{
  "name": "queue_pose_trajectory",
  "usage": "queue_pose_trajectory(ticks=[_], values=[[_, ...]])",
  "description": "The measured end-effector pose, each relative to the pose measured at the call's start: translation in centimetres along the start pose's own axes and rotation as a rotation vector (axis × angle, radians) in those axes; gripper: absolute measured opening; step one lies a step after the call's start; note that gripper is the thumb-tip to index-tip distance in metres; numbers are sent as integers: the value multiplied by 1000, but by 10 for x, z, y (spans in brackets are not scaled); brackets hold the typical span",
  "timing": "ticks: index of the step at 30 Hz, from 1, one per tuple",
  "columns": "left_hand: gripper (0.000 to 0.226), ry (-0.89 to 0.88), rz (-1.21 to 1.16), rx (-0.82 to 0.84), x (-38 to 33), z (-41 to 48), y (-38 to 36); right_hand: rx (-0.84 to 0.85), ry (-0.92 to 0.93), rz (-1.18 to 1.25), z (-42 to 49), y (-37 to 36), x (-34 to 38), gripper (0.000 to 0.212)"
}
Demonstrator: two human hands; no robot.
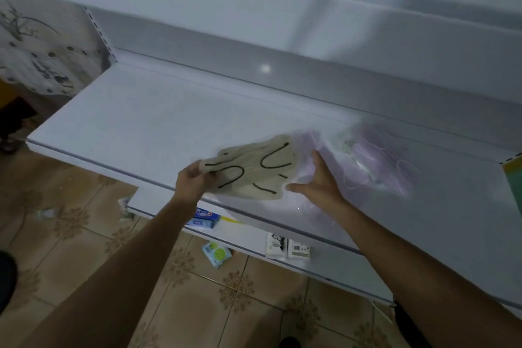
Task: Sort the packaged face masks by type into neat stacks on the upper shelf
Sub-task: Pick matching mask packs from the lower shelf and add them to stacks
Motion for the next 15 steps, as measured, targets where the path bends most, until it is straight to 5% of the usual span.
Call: queue_pose_trajectory(ticks=[5, 6, 9, 15], values=[[27, -86, -60, 72, -33, 14, 8, -65, 90, 485, 17, 2, 50, 54], [23, -105, -20, 55, -31, 15, 11, -67, 111, 489, 18, 0, 52, 52], [72, -47, 331, -2, -1, 11, 14, -4, 142, 333, 18, -23, 37, 58], [57, -76, 298, -217, 26, 2, 12, -83, 2, 135, 19, -28, 2, 46]])
Point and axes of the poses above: each hand's wrist, its own z-axis towards the middle knuckle, its own y-axis out of the back of the hand, x = y × z, the point moved 9 cm from there along z, towards the middle knuckle, and after that the axes turned 1 degree about x, right-handed, at the moved point
